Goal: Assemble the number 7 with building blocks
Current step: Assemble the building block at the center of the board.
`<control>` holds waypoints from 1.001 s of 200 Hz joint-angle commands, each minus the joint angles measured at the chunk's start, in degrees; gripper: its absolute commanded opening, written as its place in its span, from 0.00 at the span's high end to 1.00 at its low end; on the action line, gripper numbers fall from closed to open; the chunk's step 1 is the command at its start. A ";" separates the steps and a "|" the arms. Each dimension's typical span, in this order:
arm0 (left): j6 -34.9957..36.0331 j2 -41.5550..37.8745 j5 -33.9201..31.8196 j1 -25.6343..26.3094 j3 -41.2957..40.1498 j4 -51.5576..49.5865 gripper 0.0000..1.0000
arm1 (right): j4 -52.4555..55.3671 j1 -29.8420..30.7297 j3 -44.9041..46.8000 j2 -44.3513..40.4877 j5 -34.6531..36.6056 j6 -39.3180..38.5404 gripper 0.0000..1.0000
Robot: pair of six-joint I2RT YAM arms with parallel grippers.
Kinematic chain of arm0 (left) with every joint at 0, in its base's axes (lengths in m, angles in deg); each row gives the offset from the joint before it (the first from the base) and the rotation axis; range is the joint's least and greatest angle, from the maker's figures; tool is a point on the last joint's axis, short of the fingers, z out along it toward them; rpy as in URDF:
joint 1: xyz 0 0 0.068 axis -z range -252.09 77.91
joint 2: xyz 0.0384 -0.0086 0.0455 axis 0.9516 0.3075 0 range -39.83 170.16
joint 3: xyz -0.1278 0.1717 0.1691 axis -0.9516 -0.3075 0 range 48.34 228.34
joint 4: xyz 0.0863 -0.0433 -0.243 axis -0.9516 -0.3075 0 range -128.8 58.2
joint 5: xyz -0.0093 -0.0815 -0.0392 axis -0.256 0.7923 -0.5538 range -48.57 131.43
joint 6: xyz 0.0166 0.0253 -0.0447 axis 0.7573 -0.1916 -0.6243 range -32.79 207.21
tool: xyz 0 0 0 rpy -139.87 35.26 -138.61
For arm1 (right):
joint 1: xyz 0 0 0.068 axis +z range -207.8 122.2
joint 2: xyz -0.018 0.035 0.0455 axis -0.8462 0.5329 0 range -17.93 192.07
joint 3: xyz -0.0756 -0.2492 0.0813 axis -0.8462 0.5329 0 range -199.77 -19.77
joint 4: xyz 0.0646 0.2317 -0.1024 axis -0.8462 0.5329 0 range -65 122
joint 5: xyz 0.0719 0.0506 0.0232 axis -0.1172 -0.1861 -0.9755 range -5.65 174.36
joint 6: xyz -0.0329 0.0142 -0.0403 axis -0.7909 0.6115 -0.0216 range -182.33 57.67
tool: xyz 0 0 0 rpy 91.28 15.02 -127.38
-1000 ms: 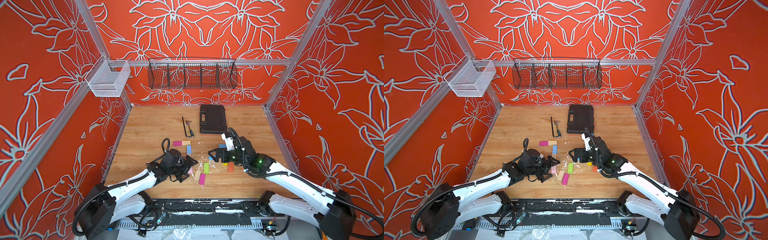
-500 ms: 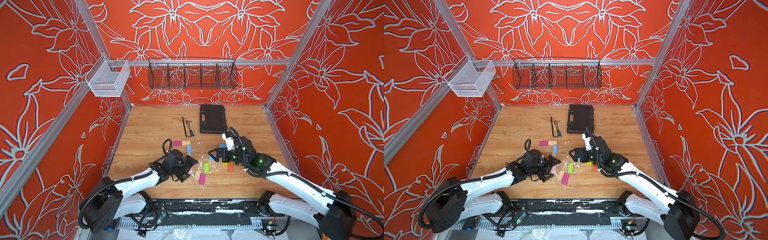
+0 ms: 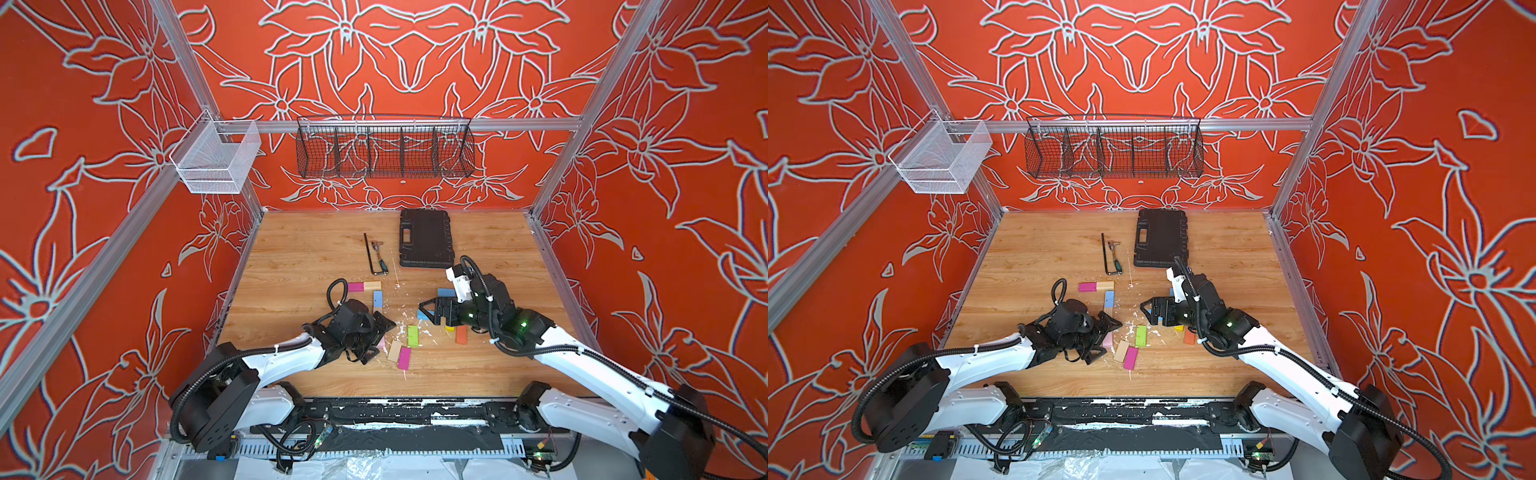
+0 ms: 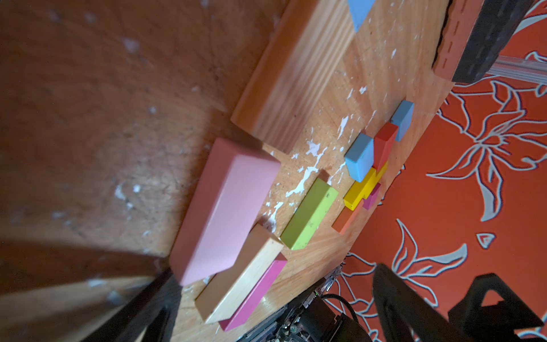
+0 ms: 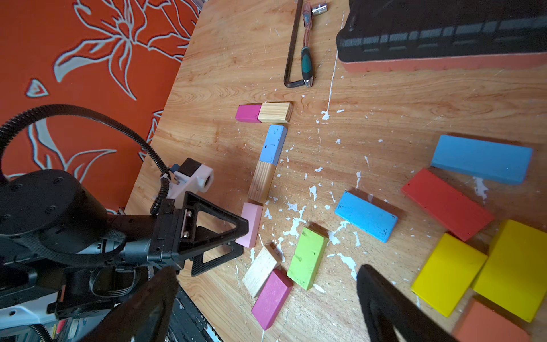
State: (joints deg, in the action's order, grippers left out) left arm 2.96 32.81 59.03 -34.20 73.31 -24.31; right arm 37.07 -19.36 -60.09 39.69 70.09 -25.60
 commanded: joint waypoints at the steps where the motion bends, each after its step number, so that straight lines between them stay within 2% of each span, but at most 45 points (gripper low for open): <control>1: 0.39 1.67 -1.25 0.08 0.43 1.57 0.02 | -0.51 -0.47 1.11 -0.76 -0.41 1.28 0.03; 170: 1.94 1.38 -0.29 -2.12 -0.18 1.30 0.02 | -1.50 -0.64 1.08 2.47 -1.45 2.29 0.02; 200: 2.07 -2.84 -0.65 -2.12 -1.27 -1.60 0.02 | -2.39 -0.49 -1.00 10.05 -8.36 3.09 0.04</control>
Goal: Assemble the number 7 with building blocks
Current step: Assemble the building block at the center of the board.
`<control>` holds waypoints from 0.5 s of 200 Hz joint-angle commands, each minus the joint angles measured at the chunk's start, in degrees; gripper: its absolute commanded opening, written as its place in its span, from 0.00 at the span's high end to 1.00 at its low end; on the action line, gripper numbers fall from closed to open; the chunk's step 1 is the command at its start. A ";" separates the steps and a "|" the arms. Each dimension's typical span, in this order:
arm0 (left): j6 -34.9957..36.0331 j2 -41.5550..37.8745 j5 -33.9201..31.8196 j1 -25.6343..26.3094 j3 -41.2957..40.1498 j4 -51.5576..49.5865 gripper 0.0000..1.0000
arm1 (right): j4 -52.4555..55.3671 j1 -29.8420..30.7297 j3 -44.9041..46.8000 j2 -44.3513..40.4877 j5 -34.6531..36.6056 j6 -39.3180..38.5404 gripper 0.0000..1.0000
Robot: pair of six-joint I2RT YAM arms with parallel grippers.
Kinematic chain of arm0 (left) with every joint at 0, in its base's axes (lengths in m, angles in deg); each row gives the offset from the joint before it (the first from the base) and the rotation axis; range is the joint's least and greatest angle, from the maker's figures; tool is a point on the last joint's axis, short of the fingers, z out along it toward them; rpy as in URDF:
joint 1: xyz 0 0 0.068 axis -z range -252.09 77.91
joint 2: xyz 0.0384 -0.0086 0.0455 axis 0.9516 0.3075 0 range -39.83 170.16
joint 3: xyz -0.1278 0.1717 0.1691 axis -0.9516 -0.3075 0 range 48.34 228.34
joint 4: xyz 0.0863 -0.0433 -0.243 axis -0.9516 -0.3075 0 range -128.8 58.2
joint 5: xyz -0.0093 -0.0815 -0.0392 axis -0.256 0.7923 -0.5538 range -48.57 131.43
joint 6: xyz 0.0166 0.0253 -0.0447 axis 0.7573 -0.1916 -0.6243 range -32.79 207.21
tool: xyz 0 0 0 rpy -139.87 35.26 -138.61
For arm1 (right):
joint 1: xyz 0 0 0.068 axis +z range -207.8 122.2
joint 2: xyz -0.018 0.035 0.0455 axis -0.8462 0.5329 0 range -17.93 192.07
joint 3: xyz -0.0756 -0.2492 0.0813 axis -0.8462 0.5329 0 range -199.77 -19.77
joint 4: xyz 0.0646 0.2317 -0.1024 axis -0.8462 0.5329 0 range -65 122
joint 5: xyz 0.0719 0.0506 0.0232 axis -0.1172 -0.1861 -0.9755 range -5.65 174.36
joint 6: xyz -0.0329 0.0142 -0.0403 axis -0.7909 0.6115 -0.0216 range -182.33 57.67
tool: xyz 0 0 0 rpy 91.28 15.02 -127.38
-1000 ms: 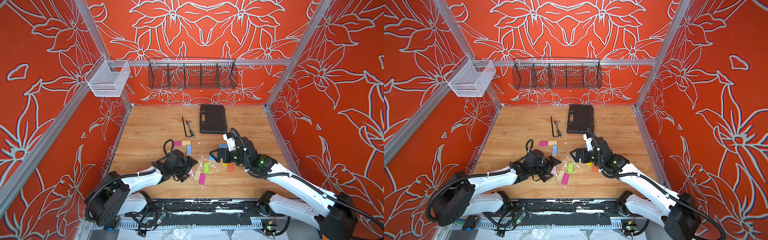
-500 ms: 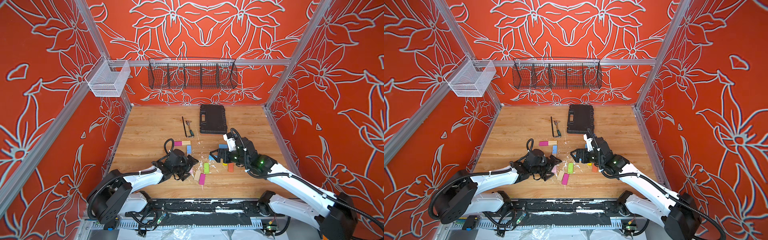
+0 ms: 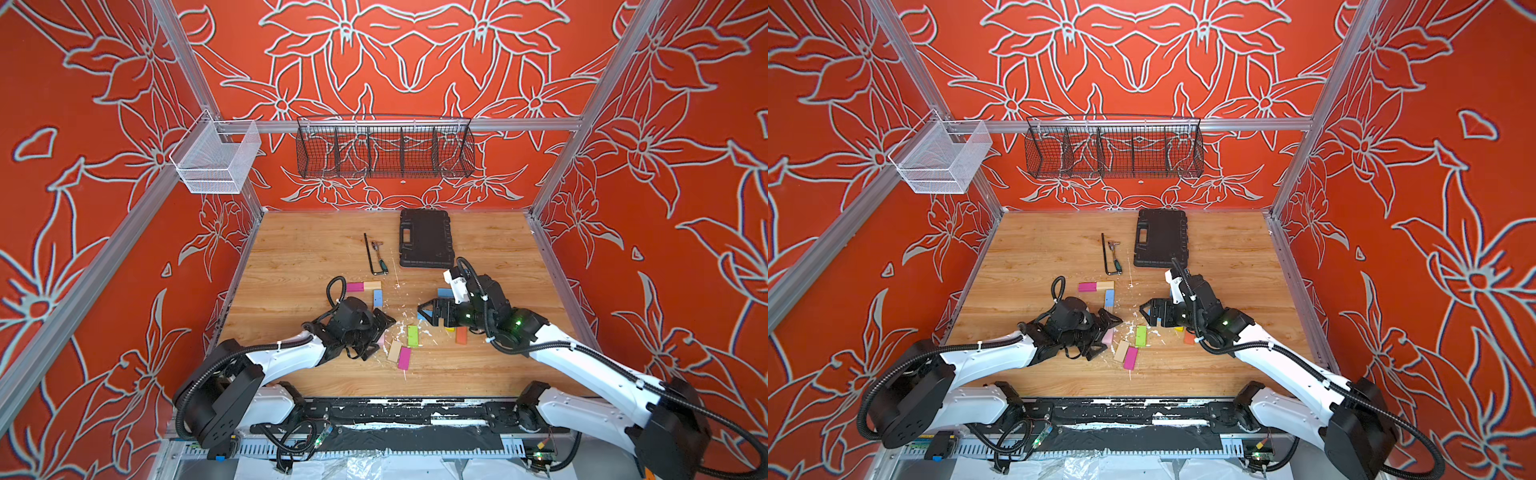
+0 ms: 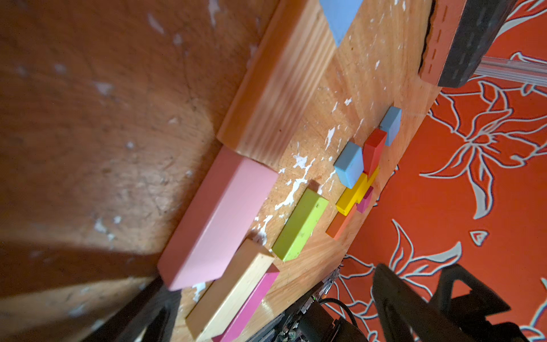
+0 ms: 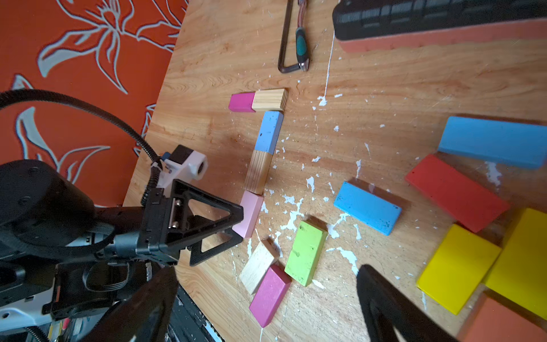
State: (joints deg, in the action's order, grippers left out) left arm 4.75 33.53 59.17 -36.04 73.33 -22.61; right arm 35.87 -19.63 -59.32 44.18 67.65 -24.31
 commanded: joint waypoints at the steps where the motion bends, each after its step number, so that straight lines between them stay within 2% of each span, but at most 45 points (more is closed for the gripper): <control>1: 0.32 -3.84 -0.82 -0.28 -1.37 -3.48 0.02 | -1.33 -0.22 -1.76 5.92 -6.07 1.93 0.04; 25: 2.15 -11.87 -3.25 -0.37 -2.14 -10.40 0.02 | -5.08 0.85 -3.33 13.62 -11.31 4.29 0.11; 50: 6.70 -22.92 -8.17 -1.55 -1.70 -20.40 0.02 | -5.44 5.04 -7.94 20.10 -11.16 3.95 0.16; 63: 8.92 -28.56 -9.39 -3.94 -1.70 -25.26 0.02 | -5.38 7.15 -10.68 24.32 -11.28 3.77 0.20; 83: 12.41 -35.16 -5.53 -10.60 -2.35 -29.30 0.02 | -7.65 9.42 -12.97 29.96 -11.88 5.54 0.27; 100: 15.00 -35.83 0.75 -15.91 -2.42 -29.82 0.02 | -11.28 10.44 -13.60 33.35 -12.62 7.92 0.31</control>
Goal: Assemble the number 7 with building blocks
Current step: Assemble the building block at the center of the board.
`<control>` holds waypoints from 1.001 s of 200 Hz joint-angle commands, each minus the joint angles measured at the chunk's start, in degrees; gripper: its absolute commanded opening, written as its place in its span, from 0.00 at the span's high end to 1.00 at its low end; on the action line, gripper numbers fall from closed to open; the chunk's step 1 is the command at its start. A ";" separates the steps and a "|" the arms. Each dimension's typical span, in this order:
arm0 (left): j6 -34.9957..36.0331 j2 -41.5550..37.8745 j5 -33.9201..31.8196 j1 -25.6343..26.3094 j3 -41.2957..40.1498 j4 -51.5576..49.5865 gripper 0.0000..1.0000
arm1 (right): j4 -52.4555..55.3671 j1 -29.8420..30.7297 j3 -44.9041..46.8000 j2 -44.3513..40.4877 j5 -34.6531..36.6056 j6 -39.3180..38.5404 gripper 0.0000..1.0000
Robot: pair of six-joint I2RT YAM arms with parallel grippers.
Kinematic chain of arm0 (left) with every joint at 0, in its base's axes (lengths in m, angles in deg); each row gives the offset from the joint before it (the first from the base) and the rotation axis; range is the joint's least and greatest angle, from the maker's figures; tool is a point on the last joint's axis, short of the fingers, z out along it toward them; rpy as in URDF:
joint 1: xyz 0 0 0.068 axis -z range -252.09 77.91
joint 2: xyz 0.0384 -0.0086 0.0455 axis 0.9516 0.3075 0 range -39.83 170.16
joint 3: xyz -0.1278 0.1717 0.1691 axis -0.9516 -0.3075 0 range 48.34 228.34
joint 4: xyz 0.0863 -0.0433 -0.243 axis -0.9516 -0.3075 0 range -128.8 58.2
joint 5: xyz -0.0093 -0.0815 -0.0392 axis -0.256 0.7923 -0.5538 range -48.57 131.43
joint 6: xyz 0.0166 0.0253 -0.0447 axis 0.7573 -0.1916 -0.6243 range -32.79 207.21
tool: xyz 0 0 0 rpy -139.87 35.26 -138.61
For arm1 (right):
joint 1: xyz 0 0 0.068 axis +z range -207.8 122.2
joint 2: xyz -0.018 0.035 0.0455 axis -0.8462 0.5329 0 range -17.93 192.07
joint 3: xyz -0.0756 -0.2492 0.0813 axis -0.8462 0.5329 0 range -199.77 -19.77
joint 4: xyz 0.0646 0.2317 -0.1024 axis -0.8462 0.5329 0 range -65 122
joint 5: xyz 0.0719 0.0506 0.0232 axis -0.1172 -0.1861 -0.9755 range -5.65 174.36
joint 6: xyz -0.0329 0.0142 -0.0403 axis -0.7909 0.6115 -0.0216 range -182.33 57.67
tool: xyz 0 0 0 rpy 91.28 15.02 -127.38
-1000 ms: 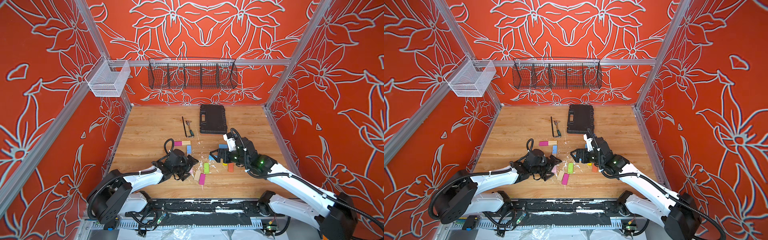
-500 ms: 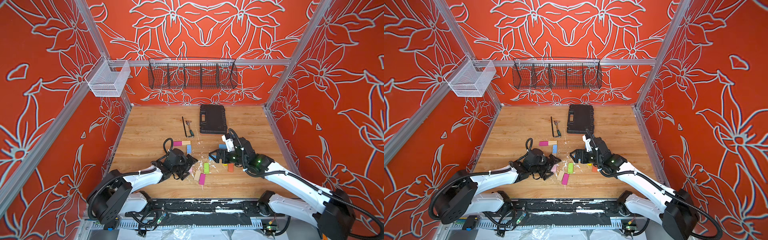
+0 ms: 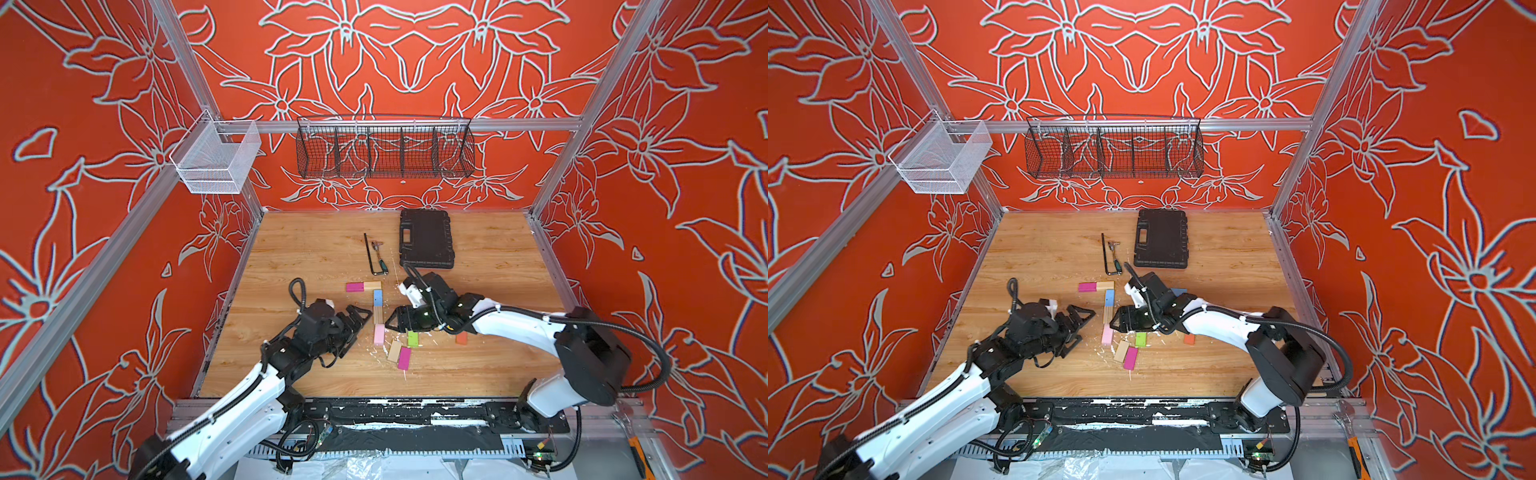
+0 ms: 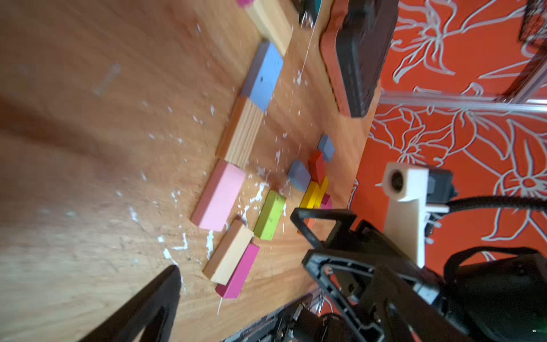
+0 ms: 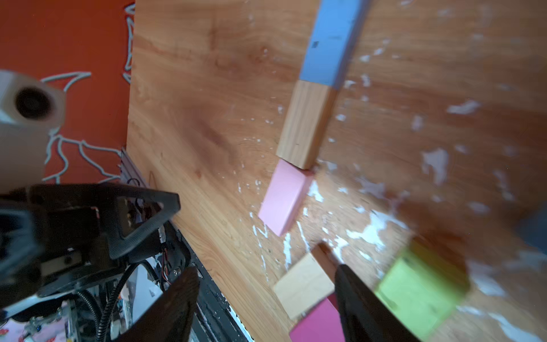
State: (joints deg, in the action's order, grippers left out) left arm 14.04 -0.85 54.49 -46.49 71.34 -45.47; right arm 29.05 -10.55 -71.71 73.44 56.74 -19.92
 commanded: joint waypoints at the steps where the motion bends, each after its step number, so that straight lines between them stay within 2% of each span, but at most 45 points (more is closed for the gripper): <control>1: 5.86 -1.36 5.85 -5.69 -0.38 -7.01 0.02 | -4.66 1.41 -1.22 4.26 -1.68 3.67 0.31; 33: 10.77 4.33 11.08 -6.53 2.16 -6.64 0.02 | -6.49 2.24 -2.83 8.27 -0.95 5.23 0.32; 70: 13.26 7.61 12.26 -6.53 2.83 -5.06 0.02 | -8.87 2.24 -2.94 11.45 -1.75 7.05 0.33; 200: 14.19 8.44 12.78 -6.80 1.96 -4.43 0.02 | -11.33 2.32 -3.39 14.23 -2.88 8.30 0.34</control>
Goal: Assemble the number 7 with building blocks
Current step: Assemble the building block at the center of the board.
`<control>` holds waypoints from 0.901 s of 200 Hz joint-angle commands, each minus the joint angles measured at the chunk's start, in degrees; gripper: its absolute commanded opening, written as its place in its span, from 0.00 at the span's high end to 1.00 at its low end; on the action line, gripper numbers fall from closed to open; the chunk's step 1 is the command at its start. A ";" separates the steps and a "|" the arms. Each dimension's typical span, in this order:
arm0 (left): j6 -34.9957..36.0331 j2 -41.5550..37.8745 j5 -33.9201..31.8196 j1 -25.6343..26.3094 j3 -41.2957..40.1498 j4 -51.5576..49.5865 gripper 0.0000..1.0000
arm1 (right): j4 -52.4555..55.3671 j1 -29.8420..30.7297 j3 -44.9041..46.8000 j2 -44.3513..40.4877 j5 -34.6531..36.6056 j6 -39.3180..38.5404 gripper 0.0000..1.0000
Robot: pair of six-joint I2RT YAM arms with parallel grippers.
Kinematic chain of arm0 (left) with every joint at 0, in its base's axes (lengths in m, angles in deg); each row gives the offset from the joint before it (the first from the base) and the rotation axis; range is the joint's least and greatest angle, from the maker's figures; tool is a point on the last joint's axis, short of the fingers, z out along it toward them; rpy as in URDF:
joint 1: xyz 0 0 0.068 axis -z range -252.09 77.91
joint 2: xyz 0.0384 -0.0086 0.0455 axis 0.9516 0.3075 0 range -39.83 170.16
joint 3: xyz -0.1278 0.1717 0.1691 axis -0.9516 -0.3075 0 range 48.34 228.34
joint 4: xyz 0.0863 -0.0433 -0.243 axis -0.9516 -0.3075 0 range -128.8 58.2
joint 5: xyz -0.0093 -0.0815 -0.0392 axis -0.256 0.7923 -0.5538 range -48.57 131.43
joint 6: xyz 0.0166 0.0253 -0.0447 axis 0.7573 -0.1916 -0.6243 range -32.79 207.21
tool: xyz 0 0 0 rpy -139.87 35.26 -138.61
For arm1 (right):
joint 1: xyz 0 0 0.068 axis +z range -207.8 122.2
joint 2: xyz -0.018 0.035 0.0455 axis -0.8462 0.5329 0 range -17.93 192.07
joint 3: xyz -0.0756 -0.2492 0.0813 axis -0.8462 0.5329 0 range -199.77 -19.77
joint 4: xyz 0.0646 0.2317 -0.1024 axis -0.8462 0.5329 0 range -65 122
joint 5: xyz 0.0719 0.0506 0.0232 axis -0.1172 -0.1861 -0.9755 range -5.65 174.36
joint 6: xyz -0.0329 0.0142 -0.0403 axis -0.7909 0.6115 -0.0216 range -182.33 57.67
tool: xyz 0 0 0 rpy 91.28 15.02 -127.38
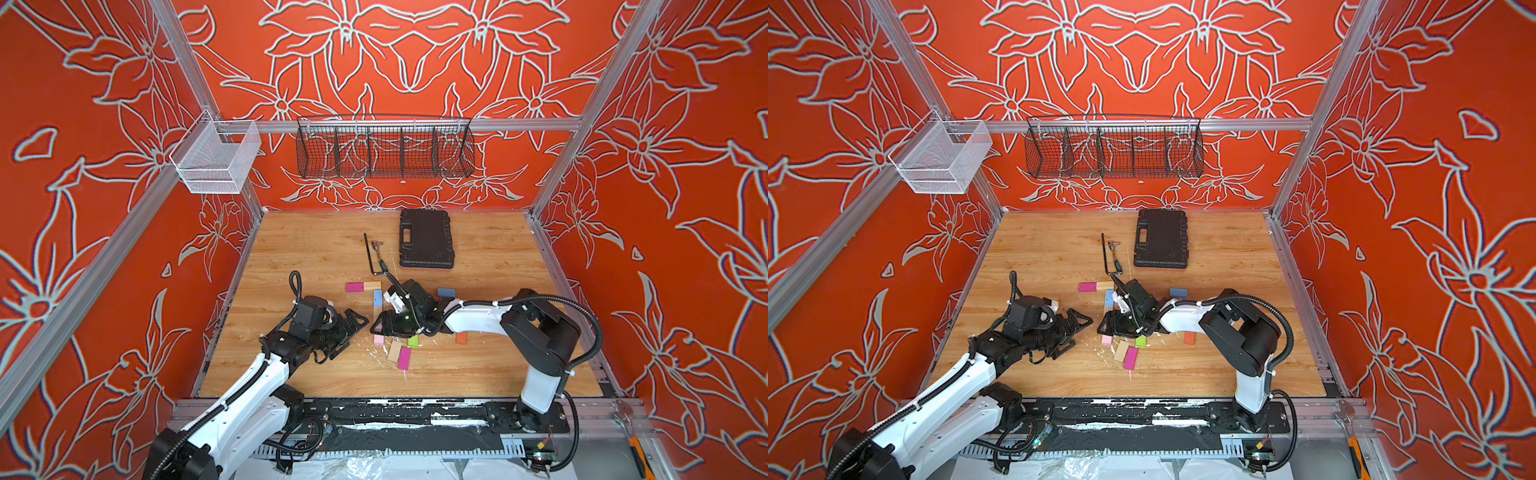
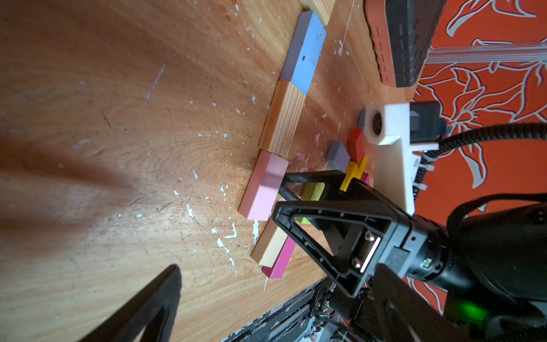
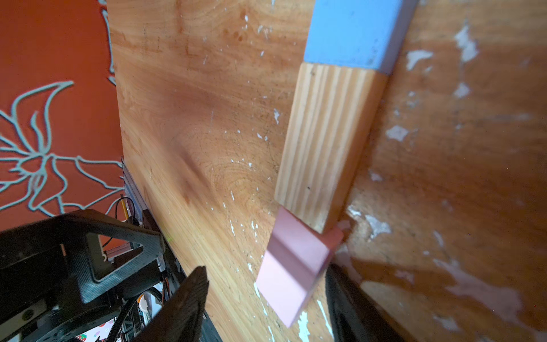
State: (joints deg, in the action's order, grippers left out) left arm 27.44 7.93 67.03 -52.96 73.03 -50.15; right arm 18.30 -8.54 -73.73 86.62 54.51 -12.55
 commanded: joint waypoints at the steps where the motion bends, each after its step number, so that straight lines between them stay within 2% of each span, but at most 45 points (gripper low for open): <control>1: 0.79 -0.37 0.23 -0.33 0.27 0.24 0.02 | -0.59 0.27 -1.35 1.07 -0.65 0.93 0.34; 180: 1.13 -1.99 0.54 -1.29 -0.60 -0.83 0.02 | -0.51 0.28 -0.39 0.48 0.90 1.45 0.34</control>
State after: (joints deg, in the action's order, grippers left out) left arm 27.86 6.38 67.10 -53.79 72.96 -50.21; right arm 16.51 -8.52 -73.90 87.50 53.83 -12.16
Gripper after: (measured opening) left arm 0.977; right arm 0.663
